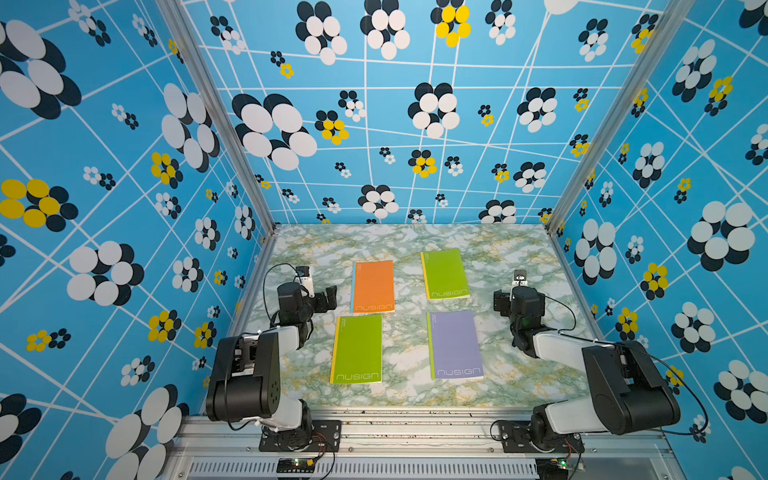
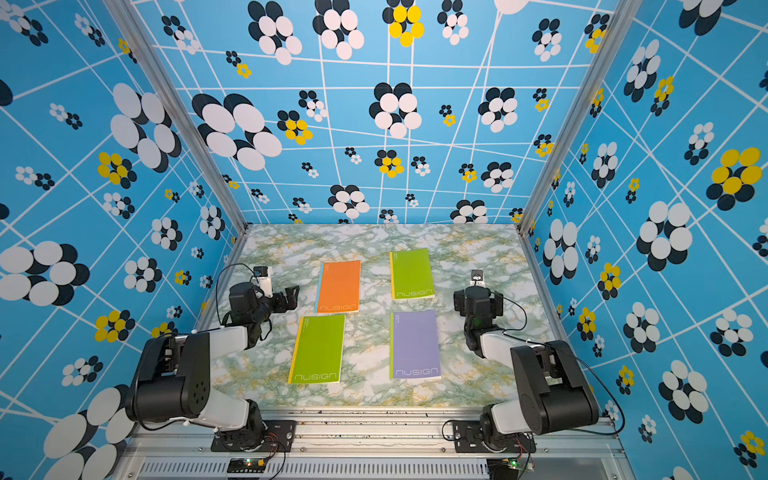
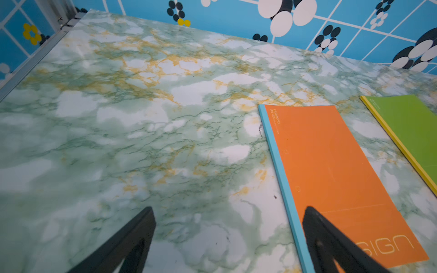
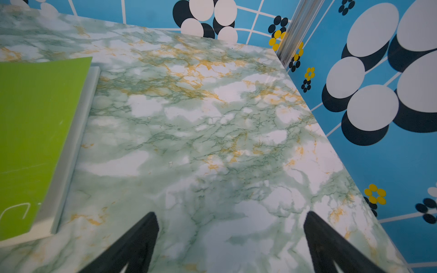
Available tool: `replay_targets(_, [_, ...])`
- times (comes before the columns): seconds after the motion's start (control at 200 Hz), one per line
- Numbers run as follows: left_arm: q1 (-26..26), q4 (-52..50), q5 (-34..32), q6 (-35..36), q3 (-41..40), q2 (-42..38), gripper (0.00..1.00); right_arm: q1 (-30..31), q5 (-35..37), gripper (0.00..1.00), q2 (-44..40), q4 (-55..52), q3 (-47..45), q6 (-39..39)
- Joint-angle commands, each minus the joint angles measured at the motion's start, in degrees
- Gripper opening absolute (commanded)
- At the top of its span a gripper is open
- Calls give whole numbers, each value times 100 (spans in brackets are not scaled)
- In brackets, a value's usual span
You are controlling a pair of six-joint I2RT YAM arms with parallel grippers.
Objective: Close the notebook
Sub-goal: Reset both arms
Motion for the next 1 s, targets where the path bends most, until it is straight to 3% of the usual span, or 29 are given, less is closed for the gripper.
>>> replay_targets(0.0, [-223,497,-307,395,-44,67,100,-61,-329,99,34,277,123,-59])
replay_targets(0.135, [-251,761,-390,402,-191,49,100,-72,-830,99,86,1631,-535,-10])
replay_targets(0.195, [-311,673,-486,450,-151,61,99,-76,-635,99,295,2431,-814,19])
replay_targets(0.25, [-322,675,-505,451,-146,58,100,-102,-484,99,381,2802,-955,104])
replay_targets(0.41, [-354,682,-590,460,-151,58,99,-142,-882,99,839,3524,-1083,-43])
replay_targets(0.5, [-476,1139,-1064,451,-411,114,100,-159,-516,99,674,2804,-846,199])
replay_targets(0.56, [-500,2038,-1152,461,-746,345,100,-165,-160,99,753,2780,-763,287])
replay_targets(0.69, [-480,1597,-1172,416,-602,263,100,-165,-66,99,731,2728,-757,327])
replay_targets(0.994, [-506,1723,-1198,451,-631,286,100,-164,-92,99,744,2765,-757,288])
